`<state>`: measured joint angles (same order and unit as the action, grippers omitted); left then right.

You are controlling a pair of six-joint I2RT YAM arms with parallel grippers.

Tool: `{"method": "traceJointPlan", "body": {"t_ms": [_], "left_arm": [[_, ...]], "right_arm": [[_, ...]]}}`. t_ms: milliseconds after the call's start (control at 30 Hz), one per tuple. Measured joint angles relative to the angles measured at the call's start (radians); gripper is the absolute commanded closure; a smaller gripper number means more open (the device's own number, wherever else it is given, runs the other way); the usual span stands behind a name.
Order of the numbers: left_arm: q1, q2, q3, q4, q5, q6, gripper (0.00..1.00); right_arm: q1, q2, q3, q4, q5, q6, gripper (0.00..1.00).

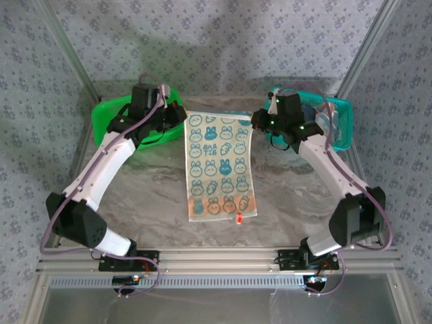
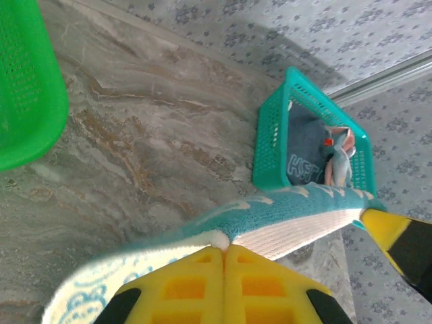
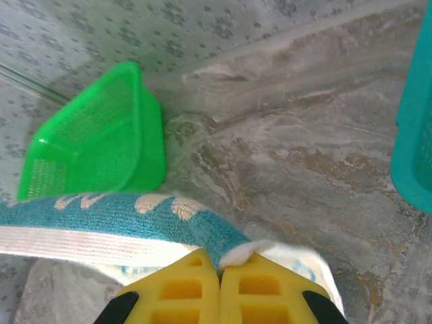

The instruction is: Fold and stack the towels

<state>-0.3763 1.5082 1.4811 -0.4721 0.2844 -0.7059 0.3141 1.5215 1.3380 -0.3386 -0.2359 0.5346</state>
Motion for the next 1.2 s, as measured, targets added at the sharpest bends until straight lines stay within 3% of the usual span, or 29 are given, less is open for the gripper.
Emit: {"method": "traceJointPlan", "body": {"t_ms": [167, 467, 767, 1200], "left_arm": [[0.004, 0.035, -0.08, 0.044, 0.016, -0.021, 1.0], [-0.026, -0.03, -0.37, 0.111, 0.008, -0.095, 1.0], [-0.121, -0.264, -0.574, 0.135, -0.072, -0.164, 1.0], [-0.267, -0.454, -0.801, 0.132, -0.176, -0.259, 1.0]], "right_arm": [[-0.023, 0.085, -0.012, 0.009, -0.025, -0.004, 1.0], [-0.018, 0.052, -0.235, 0.078, -0.072, -0.003, 1.0], [0.051, -0.136, -0.428, 0.097, -0.049, 0.006, 1.0], [0.205, -0.389, -0.674, 0.09, 0.058, 0.074, 0.99]]}}
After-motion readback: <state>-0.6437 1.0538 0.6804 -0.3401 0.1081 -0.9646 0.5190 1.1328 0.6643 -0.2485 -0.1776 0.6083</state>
